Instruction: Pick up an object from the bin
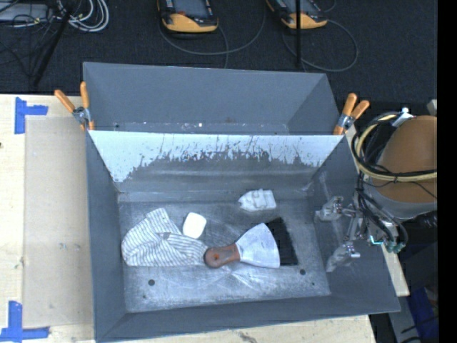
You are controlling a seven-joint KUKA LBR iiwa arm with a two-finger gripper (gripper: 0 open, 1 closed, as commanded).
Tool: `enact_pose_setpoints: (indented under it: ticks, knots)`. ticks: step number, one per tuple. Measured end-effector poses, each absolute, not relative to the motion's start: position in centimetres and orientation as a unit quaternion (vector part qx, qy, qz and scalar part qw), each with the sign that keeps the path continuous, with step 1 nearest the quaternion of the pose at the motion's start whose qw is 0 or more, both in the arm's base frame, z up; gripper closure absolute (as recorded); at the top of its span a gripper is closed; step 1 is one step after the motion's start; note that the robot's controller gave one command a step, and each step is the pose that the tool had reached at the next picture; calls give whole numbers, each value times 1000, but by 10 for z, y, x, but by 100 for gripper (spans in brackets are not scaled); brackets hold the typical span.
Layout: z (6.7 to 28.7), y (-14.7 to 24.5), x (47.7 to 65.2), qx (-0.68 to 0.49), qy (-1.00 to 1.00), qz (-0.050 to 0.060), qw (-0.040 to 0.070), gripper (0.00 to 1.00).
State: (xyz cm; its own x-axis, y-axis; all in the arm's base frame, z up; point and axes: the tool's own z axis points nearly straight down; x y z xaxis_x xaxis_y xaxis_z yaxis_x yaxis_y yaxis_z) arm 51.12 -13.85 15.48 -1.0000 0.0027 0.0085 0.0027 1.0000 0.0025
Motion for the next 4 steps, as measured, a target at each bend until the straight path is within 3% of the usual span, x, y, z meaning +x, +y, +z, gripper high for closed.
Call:
enact_pose_setpoints:
  ticks: [1, 2, 3, 4]
  knots:
    - [159, -138, 513, 0, -1000, 0, 1, 0]
    - [128, -119, 519, -11, -1000, 2, -5, 0]
    - [75, -72, 550, 46, -999, 1, 3, 100]
    - [75, -72, 550, 47, -999, 1, 3, 100]
